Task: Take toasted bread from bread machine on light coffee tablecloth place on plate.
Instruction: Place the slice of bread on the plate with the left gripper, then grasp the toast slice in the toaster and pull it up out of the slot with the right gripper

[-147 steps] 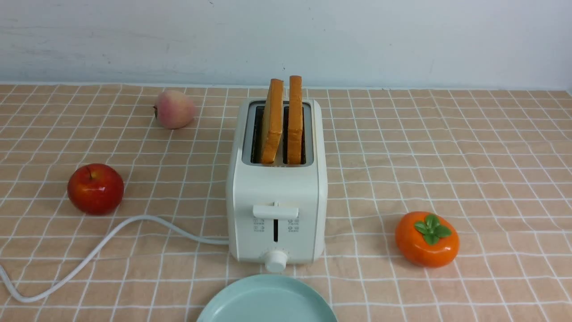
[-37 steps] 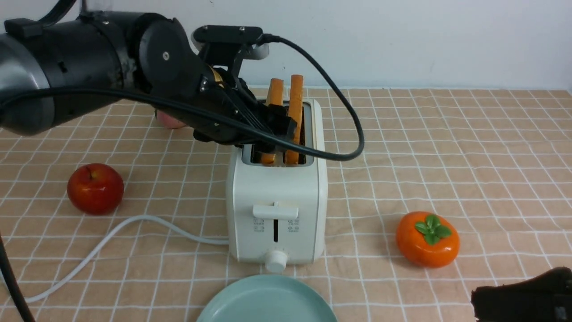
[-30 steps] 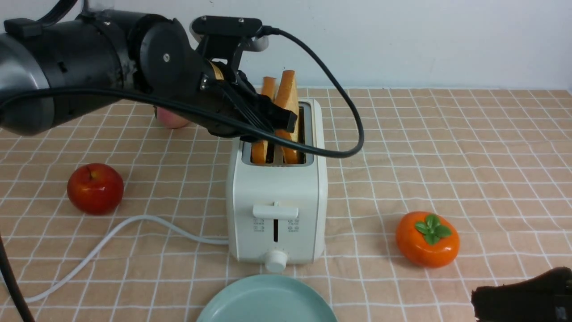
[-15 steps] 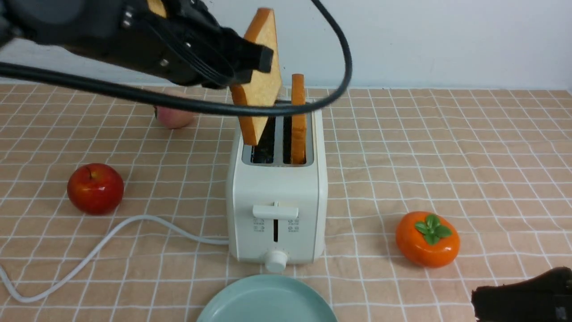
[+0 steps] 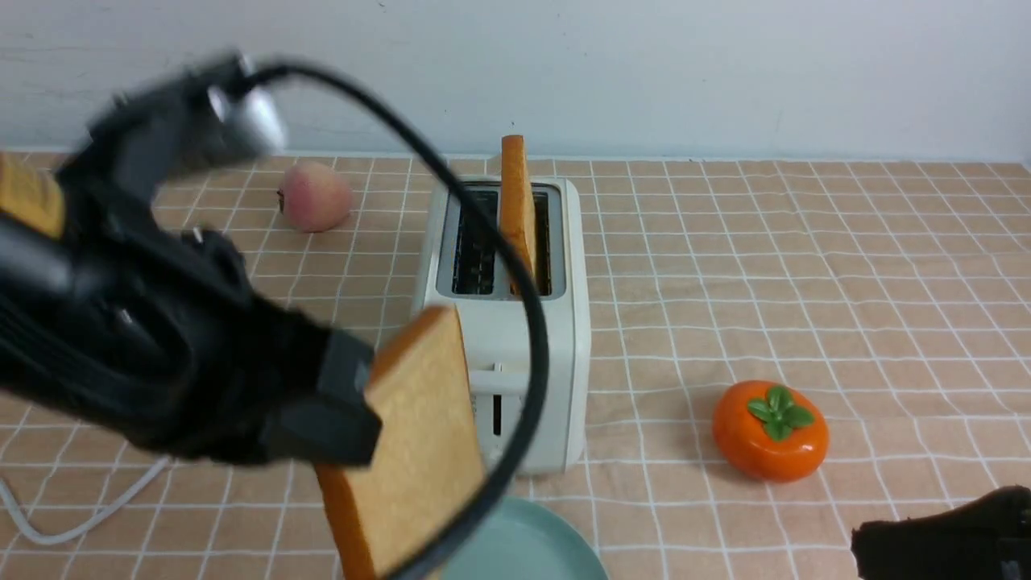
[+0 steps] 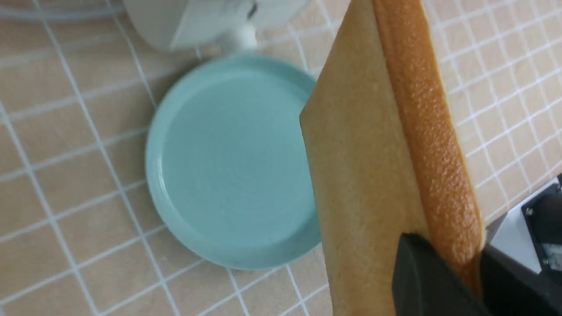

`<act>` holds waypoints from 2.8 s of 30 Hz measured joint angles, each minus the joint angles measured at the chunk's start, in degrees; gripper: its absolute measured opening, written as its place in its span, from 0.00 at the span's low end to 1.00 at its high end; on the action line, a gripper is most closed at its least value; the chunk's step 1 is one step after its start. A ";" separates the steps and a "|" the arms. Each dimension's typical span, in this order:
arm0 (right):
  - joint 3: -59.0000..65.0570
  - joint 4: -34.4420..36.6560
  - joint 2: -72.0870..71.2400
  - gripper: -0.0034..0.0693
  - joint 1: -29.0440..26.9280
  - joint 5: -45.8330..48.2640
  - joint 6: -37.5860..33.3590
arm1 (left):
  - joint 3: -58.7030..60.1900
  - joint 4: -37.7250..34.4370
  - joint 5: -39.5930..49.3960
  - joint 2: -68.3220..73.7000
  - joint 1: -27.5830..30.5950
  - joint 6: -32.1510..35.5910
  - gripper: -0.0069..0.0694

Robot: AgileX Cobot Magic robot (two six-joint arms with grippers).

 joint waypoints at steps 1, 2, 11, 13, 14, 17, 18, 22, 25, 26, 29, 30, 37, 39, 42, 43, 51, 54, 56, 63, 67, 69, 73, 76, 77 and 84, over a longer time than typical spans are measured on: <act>0.00 -0.21 0.00 0.09 0.00 0.00 0.00 | 4.18 -3.19 -3.10 0.12 0.00 2.38 0.17; 0.00 -0.21 0.00 0.09 0.00 0.00 0.00 | 4.18 -3.19 -3.74 0.12 0.00 2.92 0.17; 0.00 -0.38 0.00 0.10 0.00 0.00 -0.04 | 25.84 -39.68 -25.47 0.71 0.00 35.76 0.17; 0.00 -0.40 0.00 0.10 0.00 0.00 -0.04 | 26.84 -40.60 -26.50 1.56 0.00 38.16 0.17; 0.00 -0.40 0.00 0.11 0.00 0.00 -0.04 | 27.18 -40.86 -26.83 2.37 0.00 38.74 0.18; 0.00 -0.40 0.00 0.11 0.00 0.00 -0.04 | 27.39 -42.51 -27.00 5.38 0.00 38.68 0.27; 0.00 -0.34 0.00 0.11 0.00 -0.08 -0.04 | 27.44 -42.88 -27.24 6.32 0.00 38.68 0.31; 0.00 0.36 0.00 0.12 0.00 -0.28 -0.04 | 27.44 -43.60 -28.82 10.82 0.00 38.64 0.51; 0.00 0.68 0.00 0.12 0.00 -0.28 -0.04 | 27.37 -41.32 -29.54 11.92 0.00 39.14 0.60; 0.00 0.68 0.00 0.12 0.00 -0.28 -0.04 | 27.23 -40.16 -29.54 11.92 0.00 39.39 0.61; 0.00 0.68 0.00 0.13 0.00 -0.28 -0.04 | 26.96 -34.71 -30.08 10.20 0.00 38.99 0.59; 0.00 0.68 0.00 0.13 0.00 -0.28 -0.04 | 26.96 -32.22 -30.51 9.40 0.00 38.02 0.58; -3.53 -4.21 2.05 0.13 0.00 0.25 5.48 | 26.70 -1.47 -32.46 1.66 0.00 13.82 0.38; -7.24 -8.02 3.11 0.14 0.00 0.13 9.24 | 26.70 9.95 -30.62 -0.95 0.00 1.95 0.33; -12.57 -13.73 4.20 0.14 0.00 -0.18 15.23 | 26.70 21.03 -27.19 -3.93 0.00 -9.15 0.29; -14.54 -14.92 4.75 0.14 0.00 -0.24 16.62 | 26.70 23.77 -25.65 -5.42 0.00 -13.54 0.28; -28.11 -19.12 15.96 0.24 9.39 0.26 25.95 | 26.76 34.24 -17.77 -22.89 0.00 -29.32 0.16; -32.06 -21.01 22.43 0.28 16.74 0.29 29.72 | 26.76 34.75 -17.90 -31.74 0.00 -29.98 0.10; -35.63 -23.01 26.38 0.31 20.38 -0.40 31.35 | 26.76 34.80 -17.83 -37.09 0.00 -30.13 0.07; -52.49 -36.08 40.79 0.51 28.14 -0.64 41.81 | 26.76 35.89 -15.16 -54.31 0.00 -30.13 0.07; -64.10 -43.33 49.51 0.66 30.13 -0.23 50.14 | 26.76 36.01 -11.97 -61.48 0.00 -30.13 0.07; -68.62 -44.75 53.01 0.73 30.59 -0.23 51.59 | 26.70 36.01 -10.24 -63.56 0.00 -30.13 0.07; -76.25 -44.99 59.33 0.81 31.16 1.05 52.38 | 26.70 35.62 -7.05 -65.07 0.00 -30.41 0.07; -80.70 -44.93 63.81 0.85 31.68 1.70 52.44 | 26.70 34.26 -4.97 -65.20 0.00 -30.55 0.07; -81.30 -44.93 64.53 0.85 31.81 1.64 52.44 | 26.70 33.97 -4.61 -65.20 0.00 -30.55 0.07; -82.68 -45.21 69.66 0.77 32.05 -0.43 51.78 | 26.70 33.32 -2.90 -65.20 0.00 -30.55 0.07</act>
